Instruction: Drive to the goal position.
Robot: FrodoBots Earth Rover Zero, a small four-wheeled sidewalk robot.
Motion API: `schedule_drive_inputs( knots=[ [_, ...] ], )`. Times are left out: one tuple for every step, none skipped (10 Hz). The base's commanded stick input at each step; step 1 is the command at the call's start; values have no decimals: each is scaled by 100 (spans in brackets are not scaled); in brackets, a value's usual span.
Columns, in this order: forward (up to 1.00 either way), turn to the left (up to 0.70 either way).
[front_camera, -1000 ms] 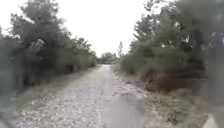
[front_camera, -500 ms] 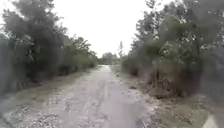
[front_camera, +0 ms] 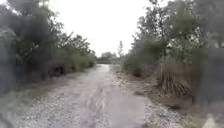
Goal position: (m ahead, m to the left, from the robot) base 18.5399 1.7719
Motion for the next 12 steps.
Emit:
schedule_drive_inputs(
  knots=[
    [85, 0],
    [85, 0],
    [85, 0],
    [85, 0],
    [85, 0],
    [85, 0],
    [85, 0],
    [85, 0],
    [85, 0],
    [85, 0],
    [85, 0],
    [85, 0]
  ],
)
